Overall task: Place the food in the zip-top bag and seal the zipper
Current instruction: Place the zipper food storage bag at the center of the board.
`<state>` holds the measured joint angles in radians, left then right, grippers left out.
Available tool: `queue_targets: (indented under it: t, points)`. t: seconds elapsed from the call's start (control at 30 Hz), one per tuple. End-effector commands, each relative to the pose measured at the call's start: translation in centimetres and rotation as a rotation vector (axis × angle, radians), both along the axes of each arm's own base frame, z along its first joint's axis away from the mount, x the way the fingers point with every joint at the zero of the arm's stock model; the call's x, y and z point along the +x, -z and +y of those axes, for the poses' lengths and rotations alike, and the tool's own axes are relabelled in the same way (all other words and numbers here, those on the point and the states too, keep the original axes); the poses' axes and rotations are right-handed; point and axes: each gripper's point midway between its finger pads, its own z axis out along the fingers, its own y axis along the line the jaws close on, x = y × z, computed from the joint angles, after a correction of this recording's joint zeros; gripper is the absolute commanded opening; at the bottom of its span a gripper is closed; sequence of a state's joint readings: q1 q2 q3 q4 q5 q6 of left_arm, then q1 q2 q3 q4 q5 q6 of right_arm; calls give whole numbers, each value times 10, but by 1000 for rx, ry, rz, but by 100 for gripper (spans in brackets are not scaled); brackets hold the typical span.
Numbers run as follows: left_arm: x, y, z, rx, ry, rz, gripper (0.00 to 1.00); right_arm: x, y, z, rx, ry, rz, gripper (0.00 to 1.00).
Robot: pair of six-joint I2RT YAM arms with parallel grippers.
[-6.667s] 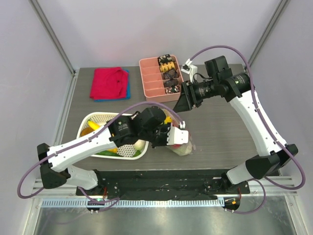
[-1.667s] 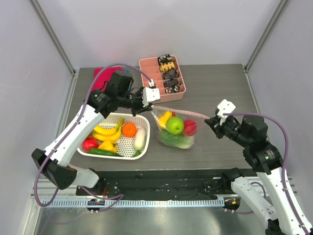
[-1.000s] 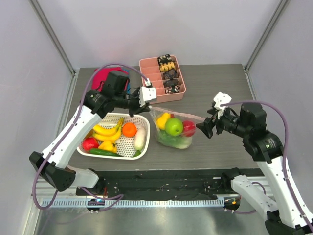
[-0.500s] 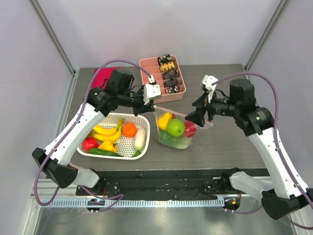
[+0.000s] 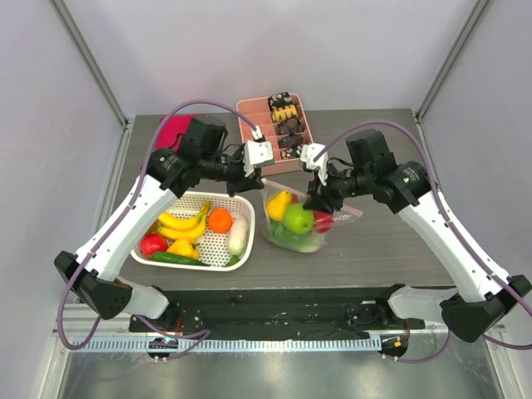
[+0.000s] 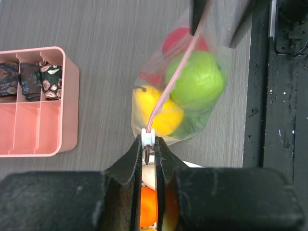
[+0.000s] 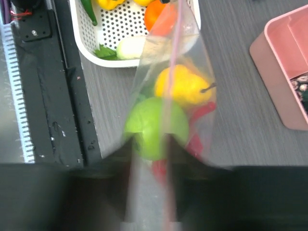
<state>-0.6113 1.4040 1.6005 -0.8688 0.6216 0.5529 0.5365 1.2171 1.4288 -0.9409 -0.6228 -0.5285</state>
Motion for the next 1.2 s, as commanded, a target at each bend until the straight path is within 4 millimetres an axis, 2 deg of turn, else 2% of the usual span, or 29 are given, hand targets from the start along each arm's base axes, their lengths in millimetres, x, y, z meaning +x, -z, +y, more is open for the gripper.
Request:
queue_targets:
  t: [0.0, 0.03, 0.07, 0.13, 0.17, 0.2, 0.27, 0.3, 0.37, 0.43, 0.47, 0.57, 0.63, 0.67, 0.7, 0.77, 0.8, 0.83, 0.87, 0.9, 0.93, 0.97, 1.0, 1.03, 1.07, 1.1, 1.17]
  points:
    - [-4, -28, -7, -77, 29, -48, 0, 17, -13, -6, -46, 42, -100, 12]
    - [-4, -27, -7, -76, 26, -45, 0, 18, -13, -8, -52, 56, -98, 2]
    - [-4, -26, -7, -74, 21, -39, 2, 18, -19, -10, -48, 66, -120, 1]
    - [-7, -25, -5, -73, 7, -18, 16, 21, -24, -17, -64, 99, -157, 1]
    - [-8, -26, -4, -76, 1, -11, 38, 22, -30, -21, -66, 112, -179, 1]
    - [-9, -26, -3, -78, -8, -3, 50, 18, -35, -26, -71, 123, -198, 1]
    - [-10, -27, 0, -87, -45, 18, 66, 20, -44, -36, -95, 154, -241, 1]
    - [-8, -30, 0, -97, -58, 12, 80, 17, -45, -43, -115, 164, -237, 1]
    - [-8, -33, 4, -109, -87, 17, 93, 22, -55, -56, -144, 209, -270, 1]
    - [-6, -37, 6, -124, -112, 19, 96, 26, -54, -68, -186, 238, -275, 1]
    - [-6, -38, 7, -132, -129, 32, 100, 33, -56, -80, -220, 264, -305, 1]
    - [-4, -40, 10, -150, -151, 46, 100, 48, -49, -109, -305, 316, -331, 1]
    - [-5, -39, 10, -151, -149, 50, 100, 64, -40, -126, -387, 294, -361, 1]
    - [-5, -38, 11, -152, -152, 51, 100, 76, -38, -148, -412, 342, -353, 1]
    - [-6, -37, 11, -151, -147, 53, 100, 86, -36, -158, -436, 335, -364, 1]
    - [-6, -36, 11, -150, -148, 52, 100, 115, -32, -189, -458, 386, -340, 1]
    - [-6, -34, 12, -148, -150, 50, 100, 125, -33, -200, -479, 382, -357, 1]
    - [-5, -33, 12, -147, -152, 52, 100, 138, -44, -211, -480, 405, -386, 1]
    - [-5, -32, 12, -146, -151, 52, 100, 158, -40, -218, -476, 414, -384, 1]
    - [-5, -32, 13, -147, -156, 50, 100, 171, -41, -233, -464, 442, -385, 1]
    - [-4, -30, 12, -147, -154, 51, 100, 183, -60, -238, -462, 441, -445, 1]
    - [-4, -29, 13, -145, -156, 49, 100, 207, -51, -246, -466, 442, -442, 1]
    - [-2, -27, 14, -144, -160, 46, 100, 219, -53, -254, -466, 447, -460, 1]
    - [0, -23, 13, -138, -163, 47, 100, 232, -70, -258, -468, 451, -521, 1]
    - [1, -21, 14, -134, -163, 47, 100, 251, -76, -263, -476, 450, -575, 1]
    - [3, -20, 14, -132, -164, 47, 100, 274, -64, -268, -478, 448, -572, 1]
    - [6, -17, 14, -128, -168, 42, 100, 308, -83, -277, -499, 469, -691, 1]
